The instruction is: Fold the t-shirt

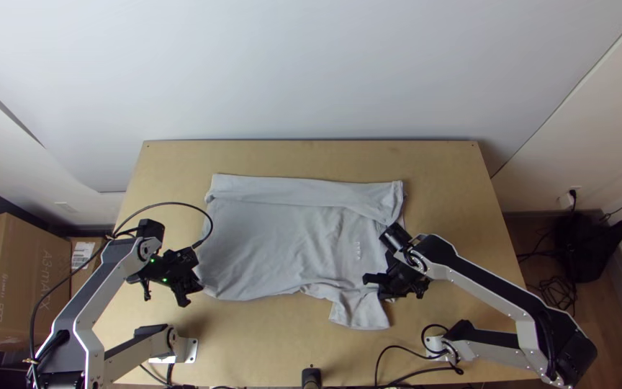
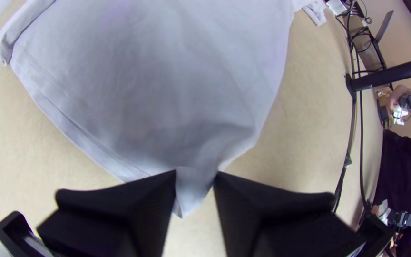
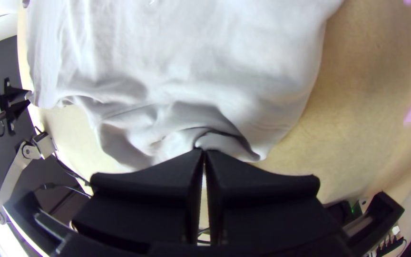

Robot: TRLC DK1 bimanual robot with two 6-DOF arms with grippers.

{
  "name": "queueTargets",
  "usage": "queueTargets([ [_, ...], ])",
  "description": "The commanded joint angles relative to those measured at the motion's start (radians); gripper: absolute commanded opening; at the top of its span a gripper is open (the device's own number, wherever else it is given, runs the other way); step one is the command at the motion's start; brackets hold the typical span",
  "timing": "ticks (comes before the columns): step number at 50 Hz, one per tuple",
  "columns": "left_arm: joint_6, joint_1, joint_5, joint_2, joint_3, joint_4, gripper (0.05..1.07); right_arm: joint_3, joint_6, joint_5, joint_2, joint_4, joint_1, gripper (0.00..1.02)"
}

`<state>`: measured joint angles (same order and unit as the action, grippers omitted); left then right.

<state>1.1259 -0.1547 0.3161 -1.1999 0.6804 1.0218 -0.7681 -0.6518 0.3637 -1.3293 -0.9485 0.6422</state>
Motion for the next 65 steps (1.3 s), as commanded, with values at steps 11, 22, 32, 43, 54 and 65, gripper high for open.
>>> queueTargets([
  [11,0.13,-0.201,0.032,-0.043,0.001,-0.025,0.08,-0.028,0.13,-0.005,0.019,-0.101,-0.159,0.02],
  [22,0.193,-0.318,0.032,-0.098,0.028,-0.022,0.08,-0.019,0.291,-0.074,0.019,-0.266,-0.233,0.02],
  [32,0.166,-0.321,0.06,-0.086,0.045,-0.031,0.08,-0.06,0.31,-0.197,0.062,-0.303,-0.242,0.02],
  [43,0.023,-0.238,0.117,-0.041,0.142,-0.031,0.08,-0.168,0.305,-0.189,0.093,-0.288,-0.242,0.02],
  [54,-0.078,-0.195,0.141,-0.079,0.225,-0.106,0.08,-0.221,0.313,-0.19,0.091,-0.199,-0.268,0.02],
  [65,-0.164,-0.158,0.141,-0.164,0.318,-0.163,0.08,-0.304,0.322,-0.19,0.025,-0.093,-0.312,0.02],
])
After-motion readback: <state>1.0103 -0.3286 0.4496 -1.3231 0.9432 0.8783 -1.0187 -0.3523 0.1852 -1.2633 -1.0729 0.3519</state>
